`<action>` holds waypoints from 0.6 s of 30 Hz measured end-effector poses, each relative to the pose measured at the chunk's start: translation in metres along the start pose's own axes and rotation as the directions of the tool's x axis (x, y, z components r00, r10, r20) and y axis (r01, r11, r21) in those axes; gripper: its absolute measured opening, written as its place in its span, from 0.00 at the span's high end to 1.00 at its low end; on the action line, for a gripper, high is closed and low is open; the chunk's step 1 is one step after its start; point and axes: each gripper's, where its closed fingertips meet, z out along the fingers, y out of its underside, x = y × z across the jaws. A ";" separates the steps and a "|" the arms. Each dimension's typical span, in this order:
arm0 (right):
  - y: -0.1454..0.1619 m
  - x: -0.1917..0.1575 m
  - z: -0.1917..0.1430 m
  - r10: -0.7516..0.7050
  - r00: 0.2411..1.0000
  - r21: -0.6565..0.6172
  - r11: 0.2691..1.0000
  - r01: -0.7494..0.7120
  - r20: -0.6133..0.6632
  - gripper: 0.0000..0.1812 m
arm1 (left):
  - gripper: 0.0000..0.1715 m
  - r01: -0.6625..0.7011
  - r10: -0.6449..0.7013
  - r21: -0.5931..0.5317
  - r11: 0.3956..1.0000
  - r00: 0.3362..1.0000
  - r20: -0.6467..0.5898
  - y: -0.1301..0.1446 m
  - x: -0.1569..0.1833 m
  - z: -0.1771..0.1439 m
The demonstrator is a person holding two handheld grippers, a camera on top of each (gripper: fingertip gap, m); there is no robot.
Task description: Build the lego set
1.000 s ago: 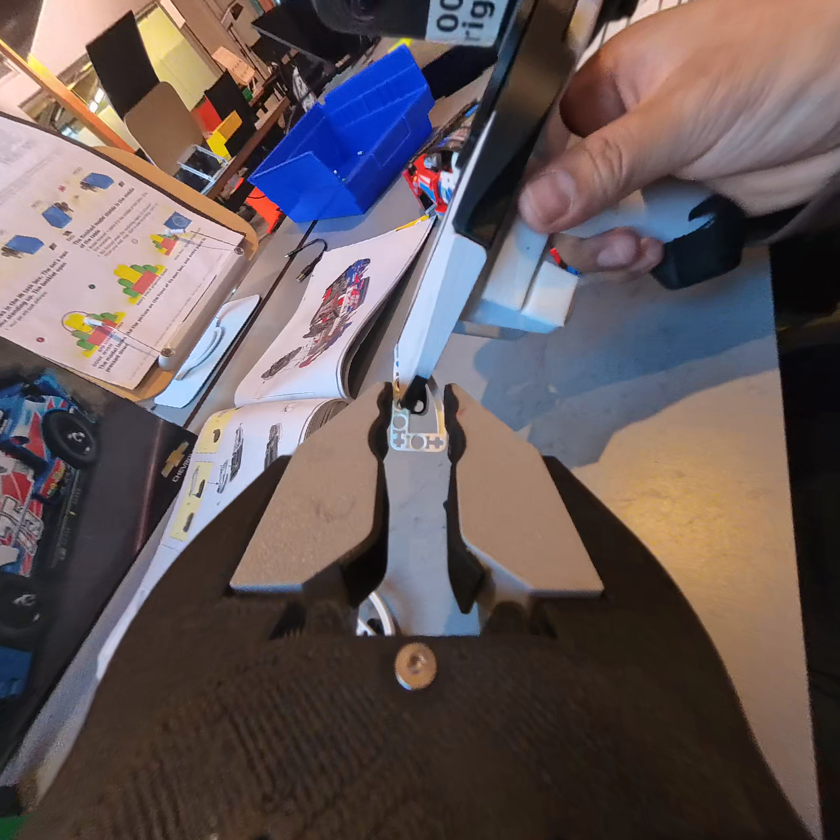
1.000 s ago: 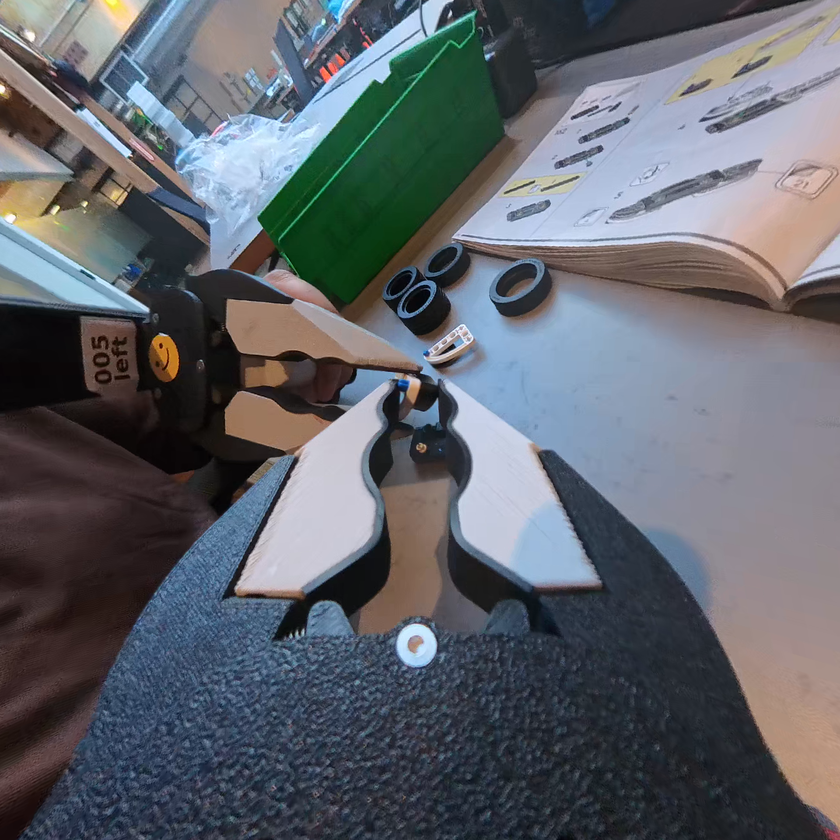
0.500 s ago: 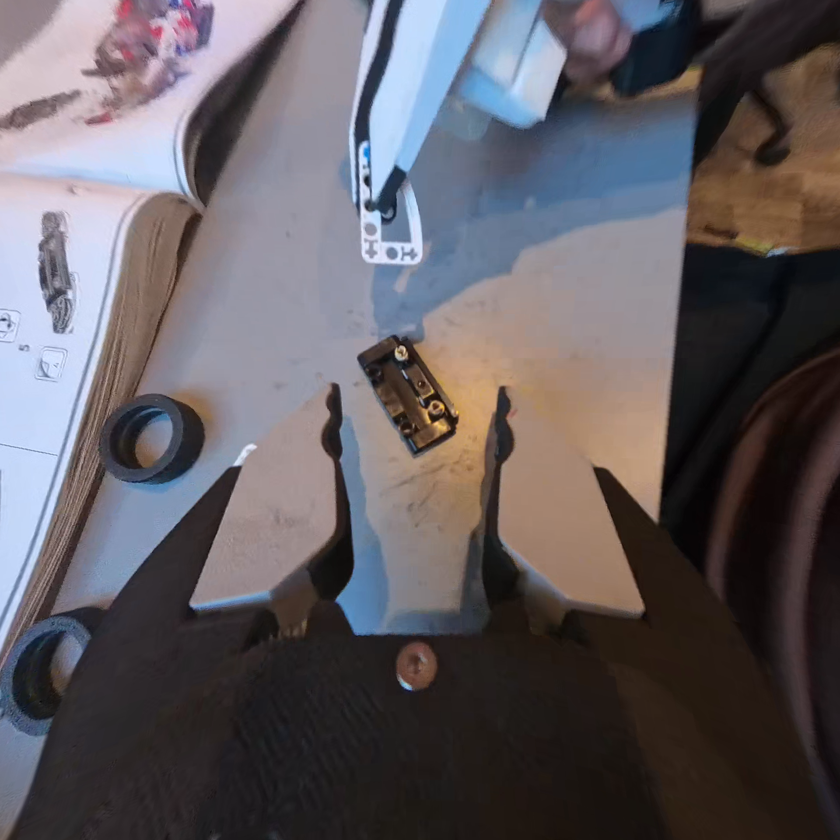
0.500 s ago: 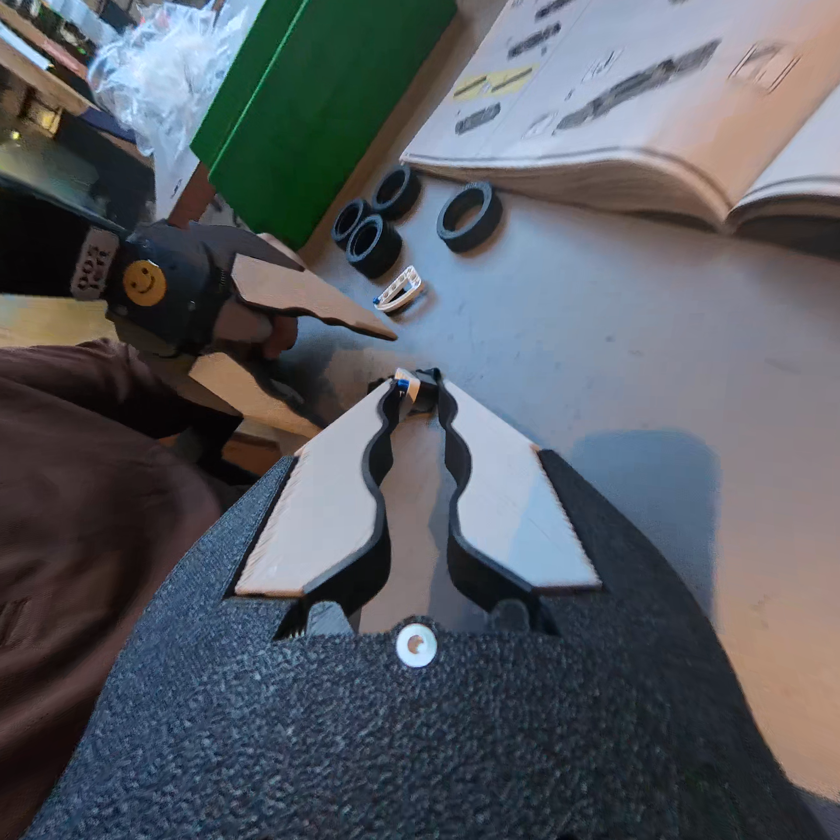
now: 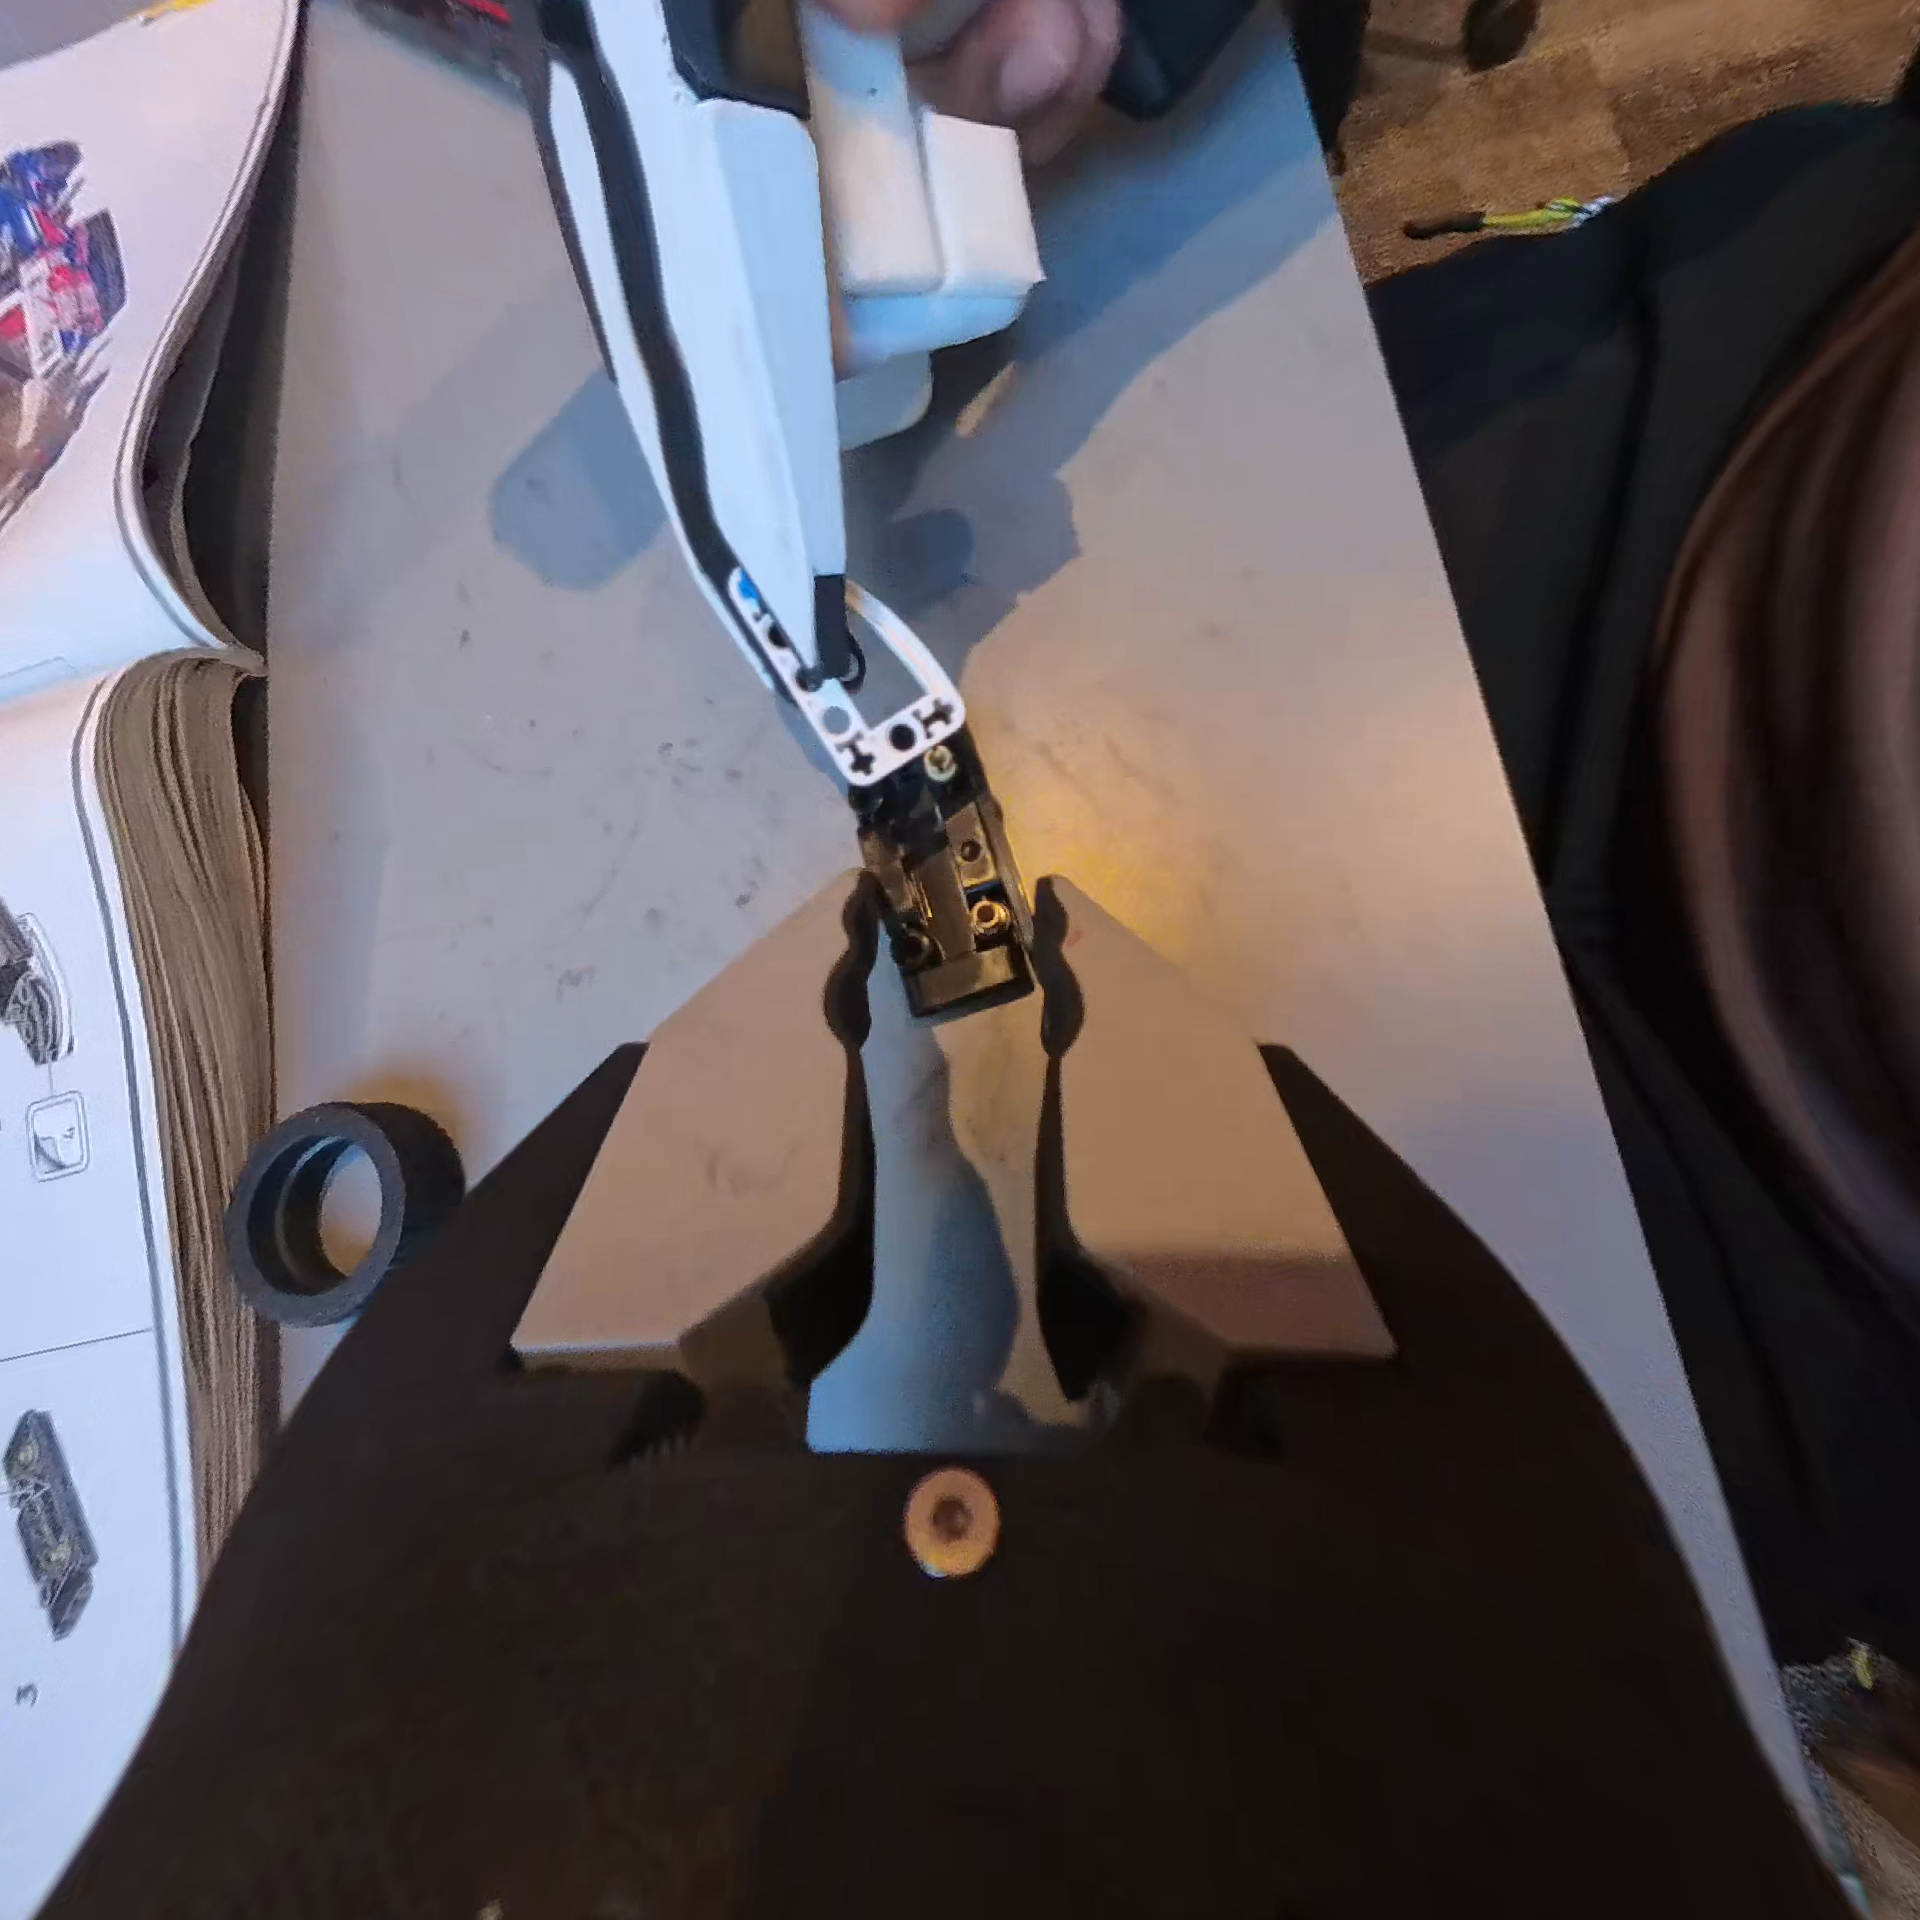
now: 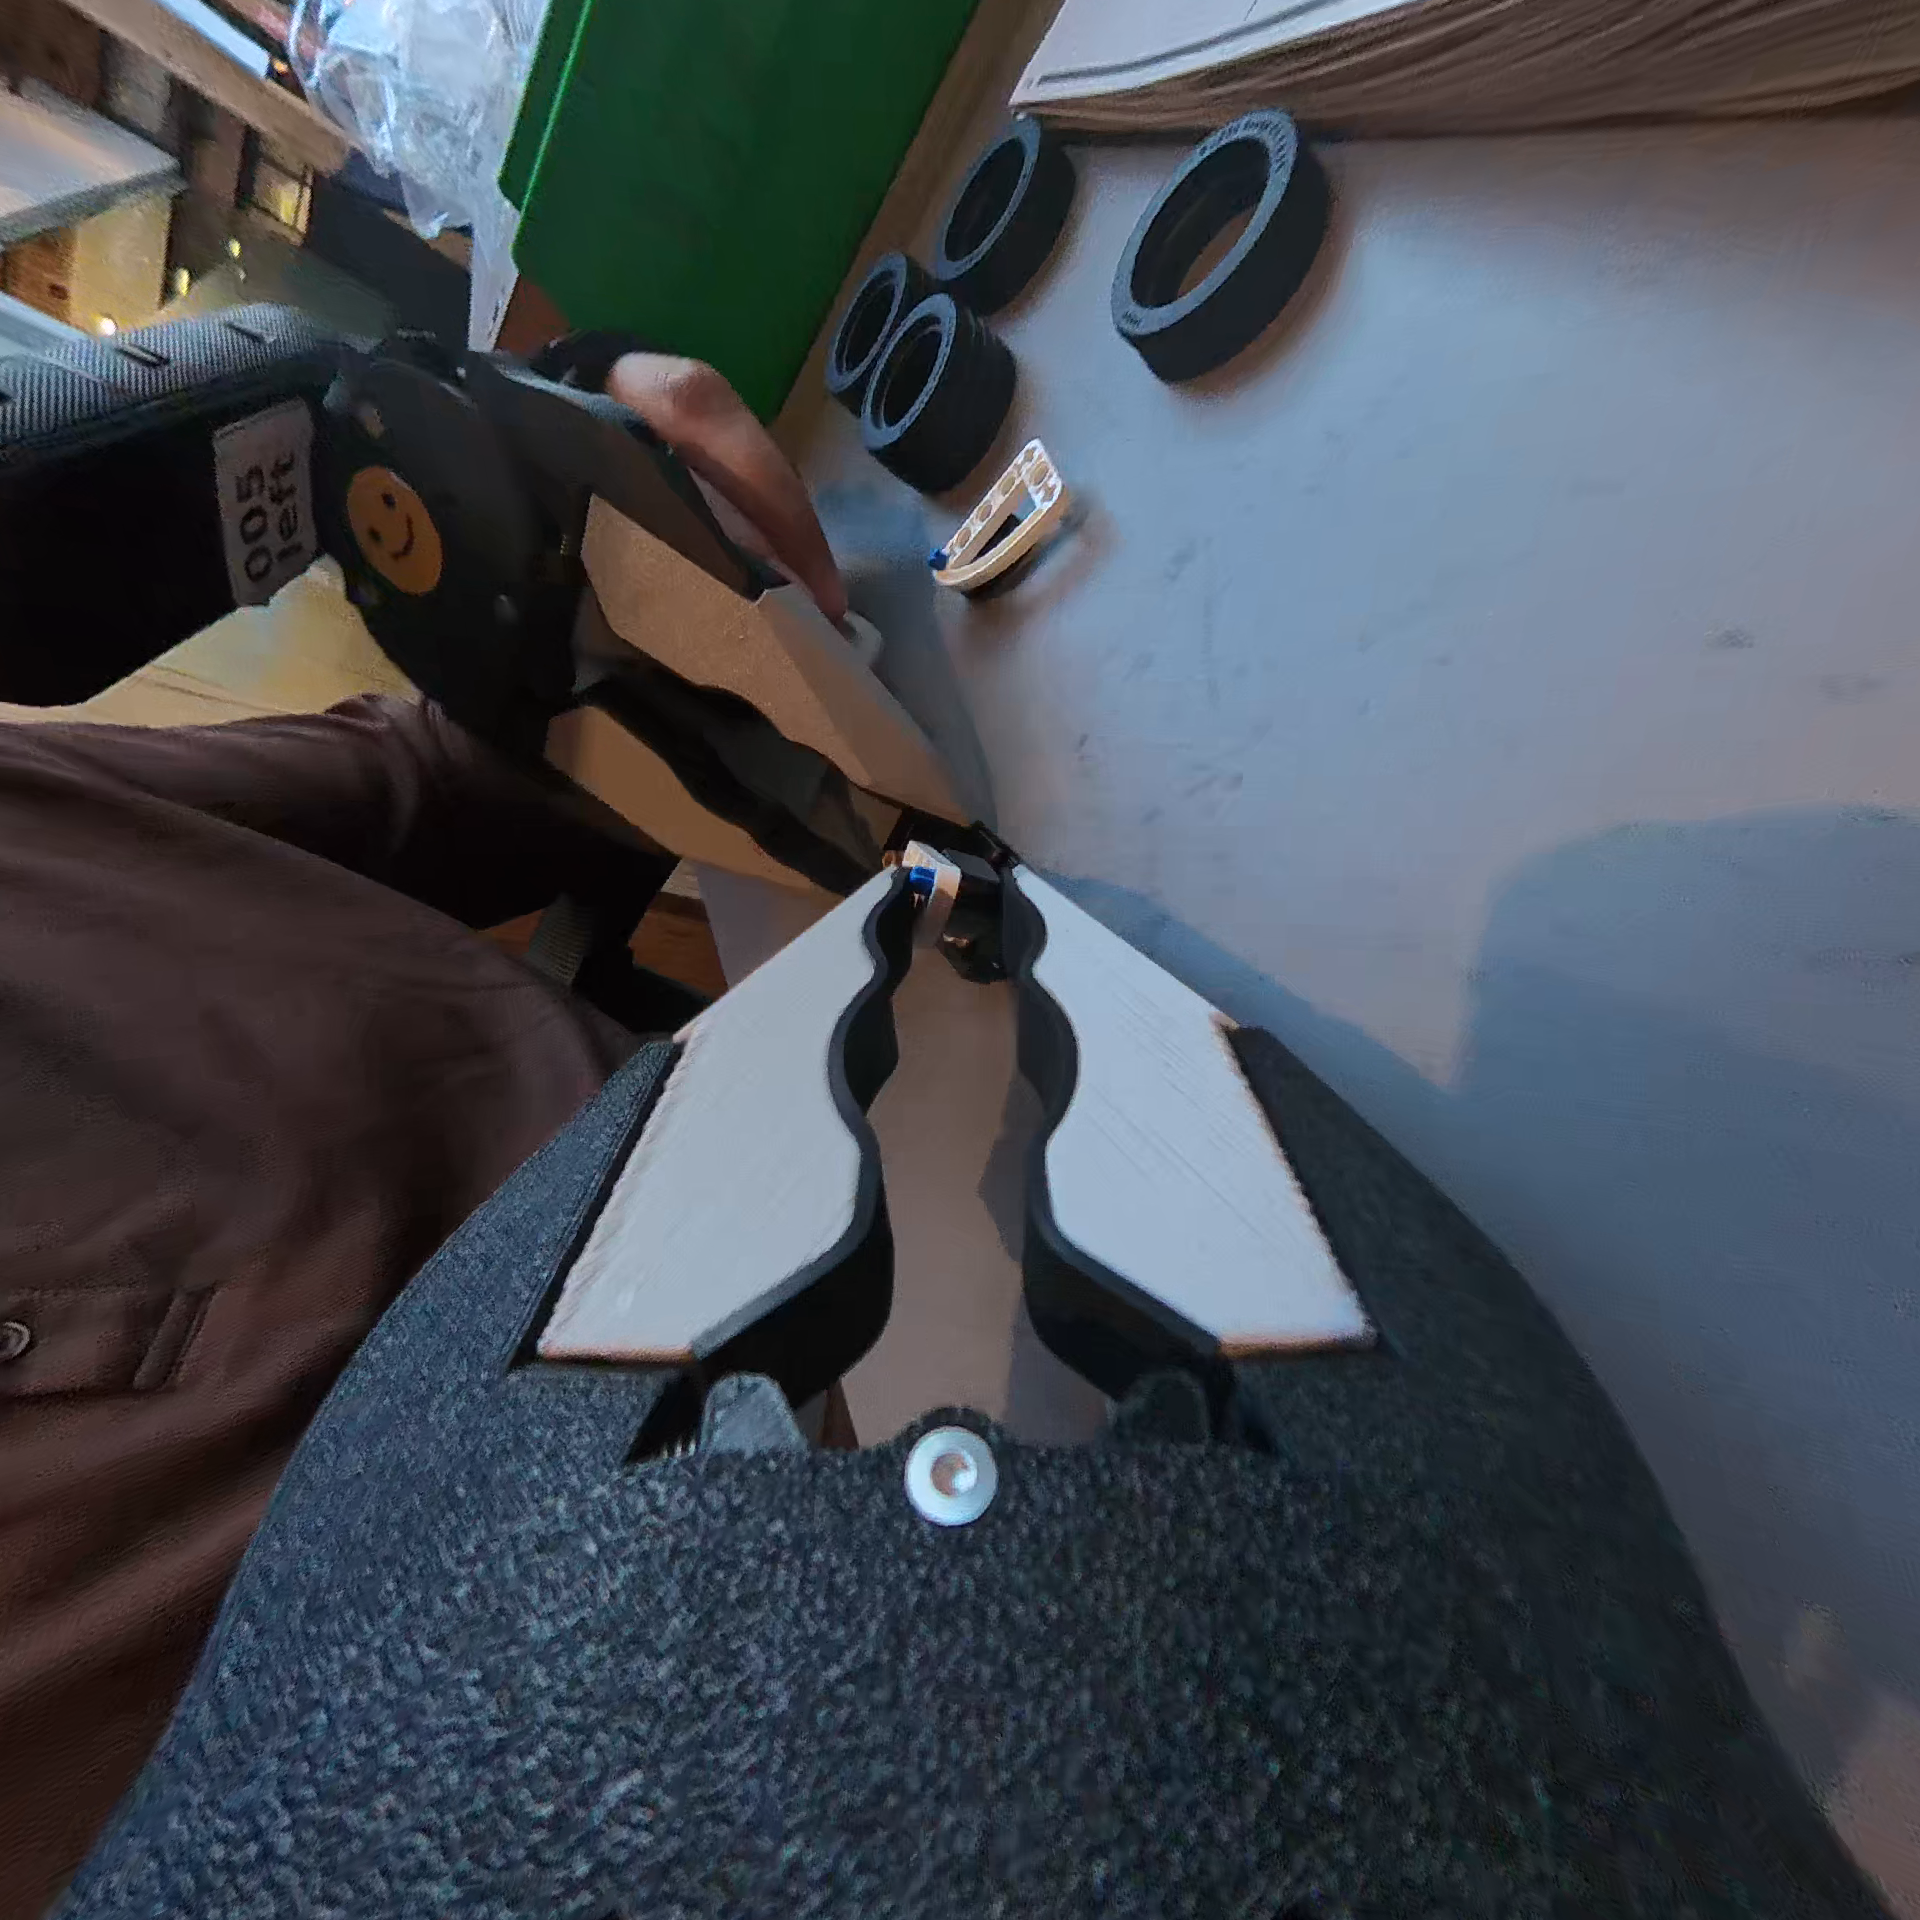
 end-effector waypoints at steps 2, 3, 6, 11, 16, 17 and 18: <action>0.003 -0.001 0.003 -0.003 1.000 -0.013 1.000 0.004 0.005 0.91 | 0.84 0.021 -0.021 0.006 1.000 1.000 -0.009 0.003 -0.001 -0.003; 0.003 -0.001 0.004 -0.002 1.000 -0.011 1.000 0.002 0.008 0.91 | 0.84 0.023 -0.023 0.012 1.000 1.000 -0.010 0.004 -0.001 -0.003; 0.002 0.001 0.005 0.016 1.000 0.017 1.000 -0.016 0.008 0.91 | 0.84 0.022 -0.022 0.012 1.000 1.000 0.009 0.004 -0.001 -0.004; -0.001 0.003 0.003 0.036 0.999 0.064 0.997 -0.037 0.021 0.91 | 0.83 0.019 -0.019 0.014 1.000 0.999 0.029 0.004 -0.003 -0.004; -0.002 0.004 0.005 0.048 0.998 0.085 0.995 -0.051 0.037 0.91 | 0.81 0.056 -0.059 0.056 0.997 0.997 0.042 -0.001 -0.008 -0.009; -0.002 0.002 0.005 0.051 0.998 0.086 0.995 -0.055 0.048 0.91 | 0.81 0.067 -0.070 0.077 0.995 0.997 0.044 -0.005 -0.009 -0.011; -0.002 0.001 0.006 0.053 0.997 0.085 0.995 -0.057 0.055 0.91 | 0.81 0.076 -0.081 0.102 0.992 0.995 0.050 -0.009 -0.011 -0.013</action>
